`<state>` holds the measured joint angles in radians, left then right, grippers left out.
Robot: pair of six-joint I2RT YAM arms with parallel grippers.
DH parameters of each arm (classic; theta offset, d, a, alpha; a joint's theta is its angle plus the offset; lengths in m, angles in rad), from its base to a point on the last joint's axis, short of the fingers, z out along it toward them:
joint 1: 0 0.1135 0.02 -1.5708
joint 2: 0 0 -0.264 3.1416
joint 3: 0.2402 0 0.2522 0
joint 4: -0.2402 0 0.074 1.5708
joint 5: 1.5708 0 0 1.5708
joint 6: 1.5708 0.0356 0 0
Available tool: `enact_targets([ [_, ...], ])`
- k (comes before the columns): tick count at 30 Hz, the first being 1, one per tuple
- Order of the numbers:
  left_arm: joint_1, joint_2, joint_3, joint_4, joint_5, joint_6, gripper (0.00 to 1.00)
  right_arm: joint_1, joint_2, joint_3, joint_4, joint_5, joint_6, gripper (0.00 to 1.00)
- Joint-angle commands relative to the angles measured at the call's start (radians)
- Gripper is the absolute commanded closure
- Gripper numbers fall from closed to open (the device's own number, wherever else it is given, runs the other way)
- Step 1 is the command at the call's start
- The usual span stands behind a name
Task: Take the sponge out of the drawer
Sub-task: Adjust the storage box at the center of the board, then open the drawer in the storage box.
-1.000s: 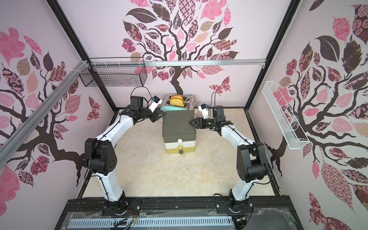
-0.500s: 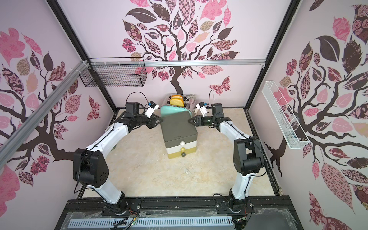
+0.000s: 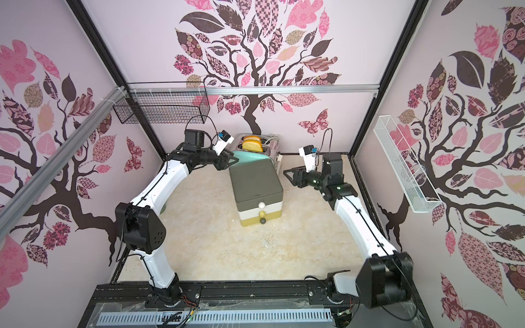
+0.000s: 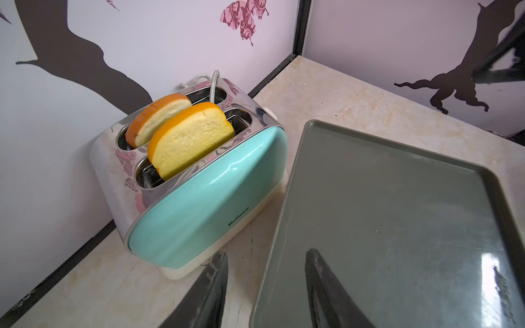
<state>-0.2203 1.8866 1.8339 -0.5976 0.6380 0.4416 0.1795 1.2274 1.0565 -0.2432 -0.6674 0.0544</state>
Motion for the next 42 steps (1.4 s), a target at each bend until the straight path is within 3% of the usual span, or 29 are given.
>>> enact_targets([
  [1,0.024,0.077,0.072,-0.12,0.026,0.081,0.53,0.094,-0.068,-0.104,-0.042,0.08,0.041,0.47],
  [11,0.029,0.119,0.061,-0.205,0.086,0.137,0.54,0.155,-0.084,-0.251,0.067,0.039,0.168,0.48],
  [26,0.026,0.084,-0.007,-0.209,0.088,0.124,0.67,0.23,0.043,-0.223,0.156,0.08,0.189,0.49],
  [42,0.02,0.024,-0.119,-0.143,0.072,0.077,0.73,0.316,0.035,-0.183,0.144,0.133,0.203,0.47],
])
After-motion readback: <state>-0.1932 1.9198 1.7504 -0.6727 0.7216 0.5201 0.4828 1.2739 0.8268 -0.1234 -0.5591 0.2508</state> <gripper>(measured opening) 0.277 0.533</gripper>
